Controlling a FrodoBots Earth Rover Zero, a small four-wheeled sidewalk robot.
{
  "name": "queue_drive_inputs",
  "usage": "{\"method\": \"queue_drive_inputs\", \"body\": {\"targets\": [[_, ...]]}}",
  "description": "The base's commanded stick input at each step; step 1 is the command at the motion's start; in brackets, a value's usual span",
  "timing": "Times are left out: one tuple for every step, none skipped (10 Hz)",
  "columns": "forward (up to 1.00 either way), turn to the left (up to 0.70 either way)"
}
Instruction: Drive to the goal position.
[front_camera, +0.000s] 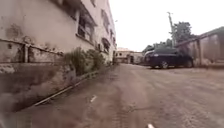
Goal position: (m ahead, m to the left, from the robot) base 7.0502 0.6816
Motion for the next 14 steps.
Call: {"method": "queue_drive_inputs", "body": {"targets": [[0.85, 0.0], [0.85, 0.0], [0.85, 0.0], [0.85, -0.01], [0.85, -0.25], [0.85, -0.34], [0.85, -0.34], [0.85, -0.34], [0.85, -0.34], [0.85, -0.24], [0.85, -0.12], [0.85, 0.0], [0.85, 0.0], [0.85, 0.0]]}}
